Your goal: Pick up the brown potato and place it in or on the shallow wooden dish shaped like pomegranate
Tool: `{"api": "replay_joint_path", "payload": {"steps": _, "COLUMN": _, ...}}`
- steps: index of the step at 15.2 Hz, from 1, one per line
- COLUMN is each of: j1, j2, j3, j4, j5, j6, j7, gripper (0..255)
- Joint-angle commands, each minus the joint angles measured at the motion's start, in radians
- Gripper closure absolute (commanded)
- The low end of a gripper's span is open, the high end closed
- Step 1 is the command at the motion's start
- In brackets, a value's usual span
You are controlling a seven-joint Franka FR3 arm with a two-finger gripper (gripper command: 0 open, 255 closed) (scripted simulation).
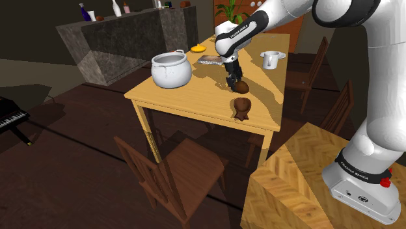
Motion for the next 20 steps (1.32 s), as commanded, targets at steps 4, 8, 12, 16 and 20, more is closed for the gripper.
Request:
{"api": "replay_joint_path", "payload": {"steps": 4, "j1": 0.000, "j2": 0.000, "j3": 0.000, "j4": -0.001, "j5": 0.000, "j6": 0.000, "j7": 0.000, "gripper": 255}}
{"api": "replay_joint_path", "payload": {"steps": 8, "j1": 0.001, "j2": -0.023, "j3": 0.000, "j4": 0.020, "j5": 0.000, "j6": -0.043, "j7": -0.005, "gripper": 255}}
{"api": "replay_joint_path", "payload": {"steps": 12, "j1": 0.002, "j2": -0.044, "j3": 0.000, "j4": 0.044, "j5": 0.001, "j6": -0.088, "j7": -0.010, "gripper": 255}}
{"api": "replay_joint_path", "payload": {"steps": 16, "j1": 0.002, "j2": -0.061, "j3": -0.001, "j4": 0.073, "j5": 0.001, "j6": -0.134, "j7": -0.016, "gripper": 255}}
{"api": "replay_joint_path", "payload": {"steps": 20, "j1": 0.003, "j2": -0.076, "j3": -0.001, "j4": 0.105, "j5": 0.002, "j6": -0.181, "j7": -0.021, "gripper": 255}}
